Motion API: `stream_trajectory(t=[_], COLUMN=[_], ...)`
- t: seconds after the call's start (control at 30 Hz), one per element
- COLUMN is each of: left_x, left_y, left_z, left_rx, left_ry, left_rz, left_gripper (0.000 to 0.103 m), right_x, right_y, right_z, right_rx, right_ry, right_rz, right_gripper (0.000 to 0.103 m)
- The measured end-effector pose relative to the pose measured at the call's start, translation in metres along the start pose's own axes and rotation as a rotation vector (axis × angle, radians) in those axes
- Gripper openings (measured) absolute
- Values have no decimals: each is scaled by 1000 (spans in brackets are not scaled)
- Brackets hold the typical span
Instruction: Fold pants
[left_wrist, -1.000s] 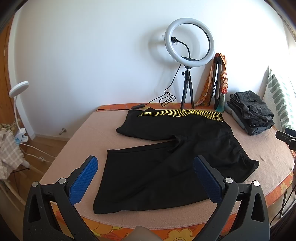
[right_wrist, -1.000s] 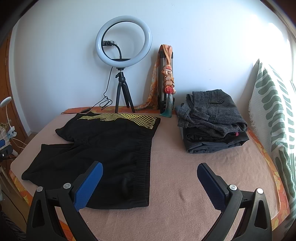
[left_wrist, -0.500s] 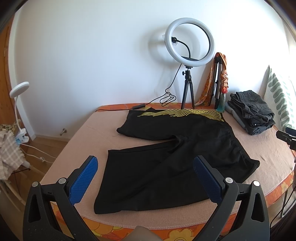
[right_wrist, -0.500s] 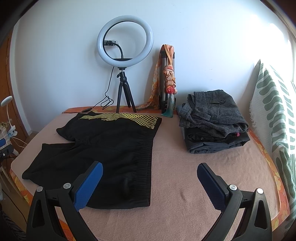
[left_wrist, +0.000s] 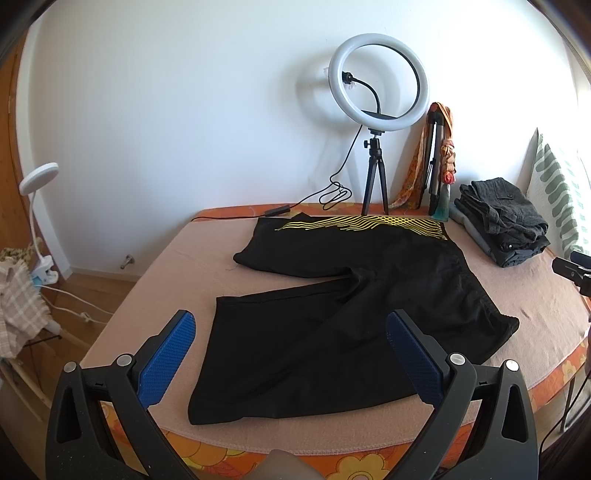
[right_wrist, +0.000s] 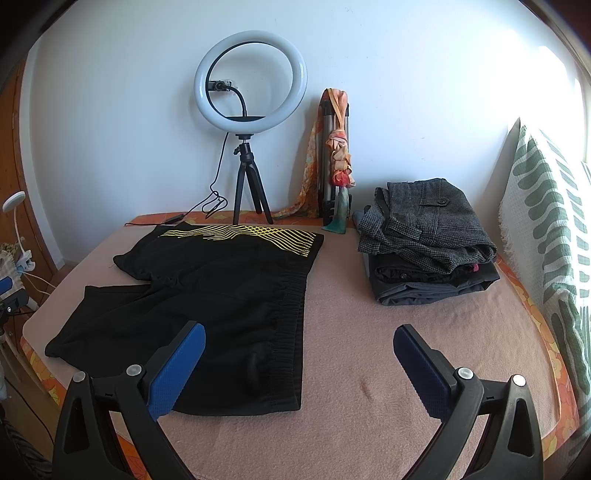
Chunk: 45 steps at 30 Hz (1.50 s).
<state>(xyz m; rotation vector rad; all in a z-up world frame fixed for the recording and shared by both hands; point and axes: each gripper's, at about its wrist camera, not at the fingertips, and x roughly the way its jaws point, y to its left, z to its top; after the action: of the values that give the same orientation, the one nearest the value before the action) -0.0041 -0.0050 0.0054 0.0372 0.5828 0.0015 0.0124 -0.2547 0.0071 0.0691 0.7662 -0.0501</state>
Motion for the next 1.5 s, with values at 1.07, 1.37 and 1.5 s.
stream_trajectory(t=[1.07, 1.37, 1.5], left_x=[2, 11, 16], left_y=[53, 82, 93], left_z=[-6, -7, -17], left_rx=[-157, -110, -92], left_ry=[51, 118, 162], left_rz=[-154, -123, -123], left_gripper=[72, 55, 51], right_x=[-24, 7, 26], right_y=[-3, -1, -3], right_z=[2, -13, -28], right_rx=[18, -138, -201], right_ry=[-140, -4, 106], right_rz=[96, 147, 163], right_gripper=[103, 92, 81])
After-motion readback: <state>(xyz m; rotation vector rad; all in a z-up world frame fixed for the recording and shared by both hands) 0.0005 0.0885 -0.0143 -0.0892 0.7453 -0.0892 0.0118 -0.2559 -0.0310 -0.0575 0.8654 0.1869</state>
